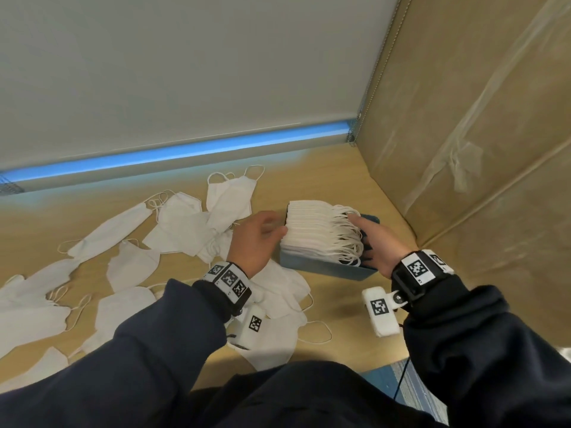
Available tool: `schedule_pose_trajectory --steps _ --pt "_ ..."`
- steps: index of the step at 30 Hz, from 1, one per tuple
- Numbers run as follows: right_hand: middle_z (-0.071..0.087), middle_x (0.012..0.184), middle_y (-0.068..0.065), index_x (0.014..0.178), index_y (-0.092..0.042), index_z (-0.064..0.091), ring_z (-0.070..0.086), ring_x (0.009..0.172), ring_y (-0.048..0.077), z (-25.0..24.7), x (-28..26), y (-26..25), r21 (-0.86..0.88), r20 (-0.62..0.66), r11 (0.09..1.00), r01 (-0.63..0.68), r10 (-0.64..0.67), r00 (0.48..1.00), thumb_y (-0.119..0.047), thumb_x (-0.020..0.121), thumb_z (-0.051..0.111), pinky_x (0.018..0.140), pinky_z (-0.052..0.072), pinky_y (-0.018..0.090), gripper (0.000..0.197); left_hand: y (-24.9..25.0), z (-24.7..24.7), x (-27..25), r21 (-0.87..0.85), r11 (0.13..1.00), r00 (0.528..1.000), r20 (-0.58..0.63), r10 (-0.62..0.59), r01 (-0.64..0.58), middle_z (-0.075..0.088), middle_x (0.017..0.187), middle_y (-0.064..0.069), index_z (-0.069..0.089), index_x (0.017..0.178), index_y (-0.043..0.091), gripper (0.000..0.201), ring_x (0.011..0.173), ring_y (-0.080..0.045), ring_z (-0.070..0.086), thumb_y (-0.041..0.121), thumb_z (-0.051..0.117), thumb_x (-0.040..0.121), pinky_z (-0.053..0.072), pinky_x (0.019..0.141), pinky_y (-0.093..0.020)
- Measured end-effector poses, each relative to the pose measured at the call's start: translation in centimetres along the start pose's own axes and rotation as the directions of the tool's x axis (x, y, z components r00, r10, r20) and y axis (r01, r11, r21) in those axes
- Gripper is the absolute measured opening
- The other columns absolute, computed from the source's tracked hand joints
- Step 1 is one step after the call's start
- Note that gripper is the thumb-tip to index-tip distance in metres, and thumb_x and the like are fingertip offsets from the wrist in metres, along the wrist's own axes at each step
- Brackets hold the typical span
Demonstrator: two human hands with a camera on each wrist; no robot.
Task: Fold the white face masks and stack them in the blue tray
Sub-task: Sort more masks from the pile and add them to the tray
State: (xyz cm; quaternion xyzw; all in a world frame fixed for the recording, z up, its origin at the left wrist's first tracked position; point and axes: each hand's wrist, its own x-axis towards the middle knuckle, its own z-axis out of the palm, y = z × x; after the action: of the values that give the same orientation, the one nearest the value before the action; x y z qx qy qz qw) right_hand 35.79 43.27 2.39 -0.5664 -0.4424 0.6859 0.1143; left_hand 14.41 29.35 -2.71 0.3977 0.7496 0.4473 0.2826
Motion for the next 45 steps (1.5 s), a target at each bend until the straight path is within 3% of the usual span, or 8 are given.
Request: schedule_pose_trajectory --steps 4,19,24,28,30,33,40,45 --pt "0.075 0.118 0.014 0.132 -0.009 0.063 0.071 0.111 0.032 1.5 1.8 0.3 0.098 0.121 0.985 -0.141 0.128 0.984 -0.037 0.095 0.068 0.099 0.054 0.044 0.047 0.1 1.5 -0.8 -0.274 0.933 0.972 0.061 -0.225 0.233 0.074 0.103 -0.007 0.075 0.098 0.025 0.017 0.102 -0.030 0.071 0.038 0.065 0.096 0.063 0.081 -0.050" --pt "0.068 0.132 0.017 0.139 -0.012 0.060 0.063 0.124 0.038 2.4 3.5 1.2 0.583 0.264 0.788 -0.196 0.044 0.963 -0.052 0.099 0.052 0.100 0.052 0.051 0.057 -0.5 2.7 -0.2 -0.106 0.953 0.957 -0.029 -0.289 0.285 0.069 0.099 0.009 0.067 0.101 0.032 0.059 0.099 -0.024 0.066 0.081 0.042 0.080 0.058 0.088 -0.052" --pt "0.064 0.138 0.017 0.142 -0.012 0.057 0.057 0.130 0.037 2.1 4.1 1.5 0.614 0.284 0.759 -0.217 0.044 0.958 -0.051 0.102 0.045 0.100 0.049 0.052 0.058 -0.7 2.8 1.1 -0.043 0.947 0.947 -0.024 -0.320 0.318 0.070 0.109 0.000 0.067 0.113 0.021 0.039 0.109 -0.027 0.064 0.052 0.048 0.097 0.052 0.099 -0.049" --pt "0.063 0.138 0.020 0.142 -0.011 0.057 0.056 0.130 0.040 1.7 4.5 1.8 0.635 0.291 0.735 -0.240 0.061 0.955 -0.058 0.101 0.043 0.099 0.048 0.055 0.064 1.1 2.4 1.2 0.145 0.989 1.000 -0.008 0.005 -0.004 0.038 0.161 -0.002 0.036 0.155 0.021 0.064 0.150 -0.020 0.031 0.056 0.043 0.101 0.024 0.123 -0.040" --pt "0.064 0.134 0.023 0.138 -0.009 0.059 0.059 0.125 0.041 2.0 4.4 1.7 0.641 0.296 0.730 -0.238 0.050 0.954 -0.061 0.101 0.040 0.093 0.054 0.056 0.066 2.6 2.8 1.5 0.411 0.858 0.951 0.147 0.271 -0.307 0.006 0.172 0.002 0.011 0.163 0.020 0.093 0.158 -0.016 0.000 0.075 0.035 0.093 0.002 0.127 -0.040" --pt "0.068 0.126 0.024 0.134 -0.006 0.059 0.063 0.116 0.040 2.2 4.2 1.6 0.647 0.295 0.729 -0.223 0.031 0.955 -0.061 0.102 0.038 0.085 0.055 0.055 0.067 2.5 3.3 2.5 0.608 0.611 0.852 0.460 0.250 -0.508 -0.018 0.170 0.002 -0.008 0.163 0.019 0.121 0.156 -0.019 -0.019 0.092 0.039 0.078 -0.005 0.127 -0.050" --pt "0.062 0.137 0.024 0.141 -0.006 0.056 0.058 0.125 0.041 1.8 4.4 1.7 0.670 0.289 0.706 -0.229 0.035 0.957 -0.067 0.099 0.037 0.093 0.048 0.055 0.076 2.9 0.2 5.3 0.662 0.342 0.743 0.622 0.247 -0.667 0.034 0.156 -0.010 0.012 0.161 0.013 0.105 0.135 -0.028 0.038 0.070 0.057 0.085 0.030 0.114 -0.046" --pt "0.063 0.135 0.025 0.138 -0.003 0.057 0.059 0.125 0.040 1.9 4.3 1.6 0.660 0.298 0.717 -0.224 0.024 0.954 -0.071 0.097 0.037 0.093 0.049 0.054 0.082 4.3 1.5 5.8 0.635 0.432 0.738 0.665 0.115 -0.640 0.050 0.142 -0.008 0.021 0.157 0.020 0.107 0.124 -0.027 0.053 0.065 0.073 0.075 0.046 0.100 -0.045"
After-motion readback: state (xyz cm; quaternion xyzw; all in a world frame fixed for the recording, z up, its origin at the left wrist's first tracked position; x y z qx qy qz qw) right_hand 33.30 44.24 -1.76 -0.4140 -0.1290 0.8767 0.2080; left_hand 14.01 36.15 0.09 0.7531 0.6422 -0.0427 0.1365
